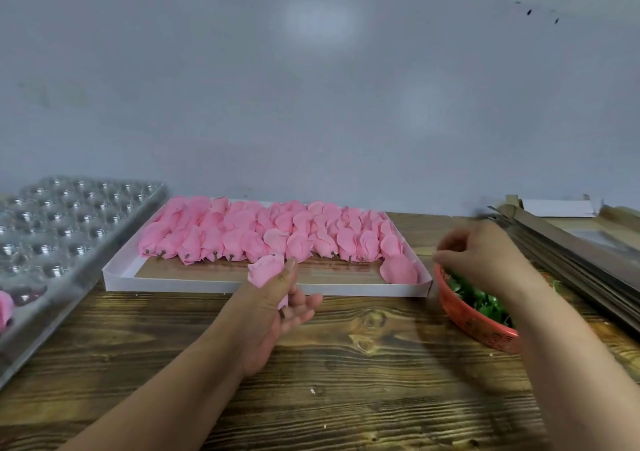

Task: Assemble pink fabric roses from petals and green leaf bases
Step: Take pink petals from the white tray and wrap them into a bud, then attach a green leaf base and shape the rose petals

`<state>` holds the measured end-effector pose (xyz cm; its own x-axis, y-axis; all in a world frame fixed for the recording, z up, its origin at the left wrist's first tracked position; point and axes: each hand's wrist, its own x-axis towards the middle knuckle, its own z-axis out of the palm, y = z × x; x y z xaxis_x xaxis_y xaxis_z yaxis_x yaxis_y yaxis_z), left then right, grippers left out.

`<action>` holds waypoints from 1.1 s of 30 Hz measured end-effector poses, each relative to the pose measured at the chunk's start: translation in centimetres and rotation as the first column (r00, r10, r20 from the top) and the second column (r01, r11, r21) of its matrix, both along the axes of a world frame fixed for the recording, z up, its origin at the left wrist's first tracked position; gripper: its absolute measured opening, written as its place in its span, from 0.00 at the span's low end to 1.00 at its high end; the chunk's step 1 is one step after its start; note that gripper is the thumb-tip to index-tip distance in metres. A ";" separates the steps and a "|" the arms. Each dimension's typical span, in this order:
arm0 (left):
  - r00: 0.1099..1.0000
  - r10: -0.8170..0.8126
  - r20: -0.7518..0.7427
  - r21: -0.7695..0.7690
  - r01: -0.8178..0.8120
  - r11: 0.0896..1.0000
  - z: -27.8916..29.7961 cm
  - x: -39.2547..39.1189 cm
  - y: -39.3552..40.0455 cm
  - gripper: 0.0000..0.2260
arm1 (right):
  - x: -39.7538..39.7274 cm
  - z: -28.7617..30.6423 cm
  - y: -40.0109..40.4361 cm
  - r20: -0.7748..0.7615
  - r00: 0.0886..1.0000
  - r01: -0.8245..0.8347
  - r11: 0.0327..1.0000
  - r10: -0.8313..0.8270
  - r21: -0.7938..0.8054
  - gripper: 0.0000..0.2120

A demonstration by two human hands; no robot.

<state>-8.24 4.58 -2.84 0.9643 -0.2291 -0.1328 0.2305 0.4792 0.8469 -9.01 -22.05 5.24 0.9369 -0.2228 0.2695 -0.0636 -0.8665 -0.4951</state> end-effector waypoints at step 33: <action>0.999 0.034 0.015 0.023 -0.034 0.999 -0.5 0.0 -0.5 0.14 | 0.3 -0.8 -3.2 -0.216 0.902 0.186 0.787 -0.374 -0.588 0.05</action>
<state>-8.27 4.11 -3.34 0.9734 -0.1930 -0.1236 0.2018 0.4663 0.8613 -8.70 -25.25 4.48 0.9086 -0.3940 0.1385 -0.4116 -0.9009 0.1375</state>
